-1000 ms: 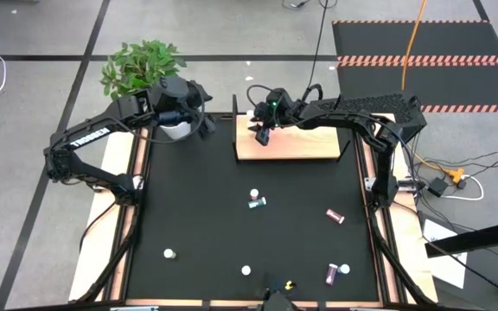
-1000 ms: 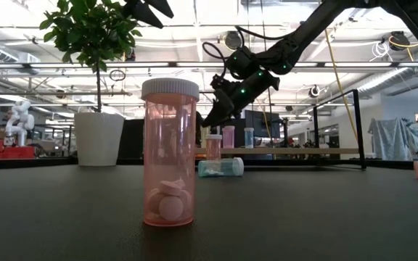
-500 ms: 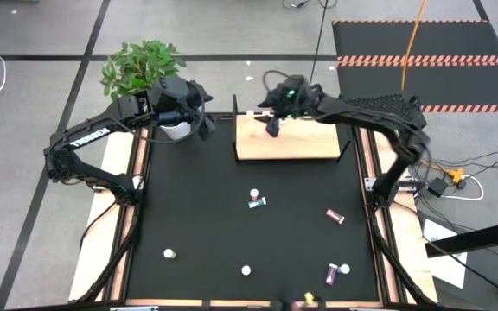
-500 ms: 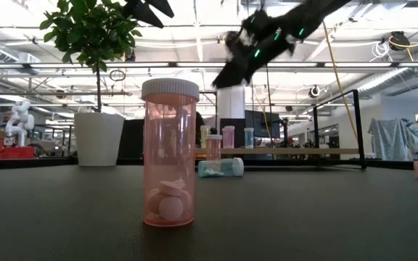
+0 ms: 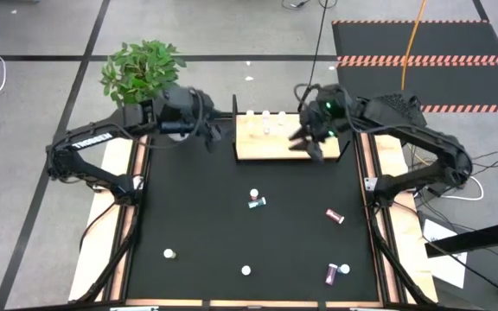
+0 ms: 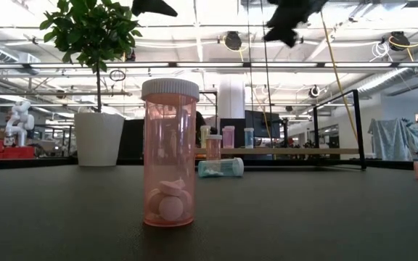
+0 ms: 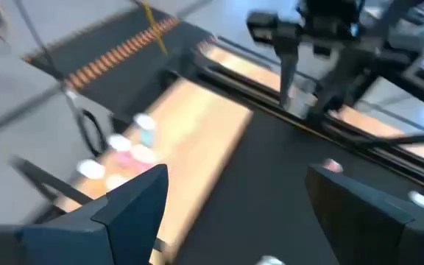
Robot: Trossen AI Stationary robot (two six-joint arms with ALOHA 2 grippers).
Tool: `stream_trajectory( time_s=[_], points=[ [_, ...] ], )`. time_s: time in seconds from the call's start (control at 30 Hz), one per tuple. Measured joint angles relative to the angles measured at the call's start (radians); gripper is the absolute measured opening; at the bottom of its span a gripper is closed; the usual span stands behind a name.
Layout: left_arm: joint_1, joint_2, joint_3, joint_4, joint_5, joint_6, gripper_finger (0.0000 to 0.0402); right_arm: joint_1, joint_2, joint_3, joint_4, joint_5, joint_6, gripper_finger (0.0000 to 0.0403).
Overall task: Pick and place medicine bottles onto shelf by color
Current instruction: Put the bottom blue pill bottle on the shelf aligned with the other blue pill bottle
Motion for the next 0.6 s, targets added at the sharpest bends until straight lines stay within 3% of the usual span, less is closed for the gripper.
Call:
stream_trajectory(
  time_s=[0.1,0.2,0.43,0.6],
  points=[
    [-0.081,0.0,-0.069,0.023,-0.014,-0.081,0.0319,0.087,-0.057,0.0,-0.165,0.057,0.058,0.0156],
    [-0.166,0.001,-0.163,0.059,-0.054,-0.178,0.0319,0.208,-0.132,-0.029,-0.267,0.187,0.163,0.0154],
    [-0.34,0.002,-0.409,0.302,-0.094,-0.359,0.0319,0.525,-0.341,-0.318,-0.124,0.313,0.644,0.0153],
    [-0.388,0.002,-0.53,0.483,-0.097,-0.326,0.0319,0.828,-0.347,-0.463,-0.079,0.373,1.017,0.0153]
  ],
)
